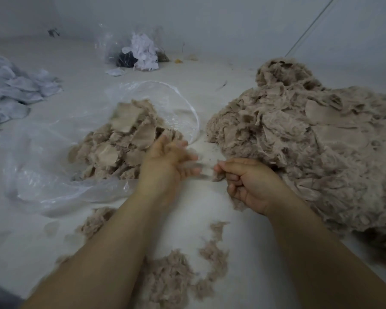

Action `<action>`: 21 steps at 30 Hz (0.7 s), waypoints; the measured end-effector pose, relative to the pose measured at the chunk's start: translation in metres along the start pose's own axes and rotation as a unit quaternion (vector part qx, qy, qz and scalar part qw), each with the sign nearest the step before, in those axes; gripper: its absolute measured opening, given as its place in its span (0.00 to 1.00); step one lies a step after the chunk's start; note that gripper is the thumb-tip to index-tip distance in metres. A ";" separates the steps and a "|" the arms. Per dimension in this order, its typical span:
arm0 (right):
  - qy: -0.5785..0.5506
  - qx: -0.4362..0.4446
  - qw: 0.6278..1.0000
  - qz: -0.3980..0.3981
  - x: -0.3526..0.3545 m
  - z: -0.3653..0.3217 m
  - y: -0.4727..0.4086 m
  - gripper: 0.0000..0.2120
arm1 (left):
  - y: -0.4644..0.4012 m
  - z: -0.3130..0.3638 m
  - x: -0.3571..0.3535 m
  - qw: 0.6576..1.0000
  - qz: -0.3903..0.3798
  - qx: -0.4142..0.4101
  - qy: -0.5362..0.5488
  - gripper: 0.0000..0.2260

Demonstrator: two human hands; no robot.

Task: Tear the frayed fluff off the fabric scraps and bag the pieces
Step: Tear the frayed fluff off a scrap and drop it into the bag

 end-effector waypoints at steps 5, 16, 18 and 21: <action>-0.026 -0.016 1.000 -0.001 -0.002 -0.002 0.001 0.13 | 0.006 -0.020 -0.018 0.894 -0.190 -0.072 -0.400 0.04; -0.059 -0.017 0.998 0.029 -0.001 -0.001 -0.001 0.10 | 0.010 -0.014 -0.016 0.918 -0.173 -0.054 -0.352 0.09; -0.062 -0.019 0.997 0.034 -0.001 -0.001 -0.002 0.08 | 0.013 -0.011 -0.013 0.946 -0.146 -0.051 -0.285 0.08; -0.062 -0.015 0.997 0.037 0.000 0.000 -0.003 0.07 | 0.014 -0.007 -0.011 0.956 -0.119 -0.076 -0.258 0.06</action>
Point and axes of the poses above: each hand's wrist, its own y-axis away from the middle knuckle, its own x-axis out of the back of the hand, z = x × y, the point moved 4 cm from there along -y, towards the middle knuckle, and after that the axes turned 9 degrees about -x, right-handed, at the moved point
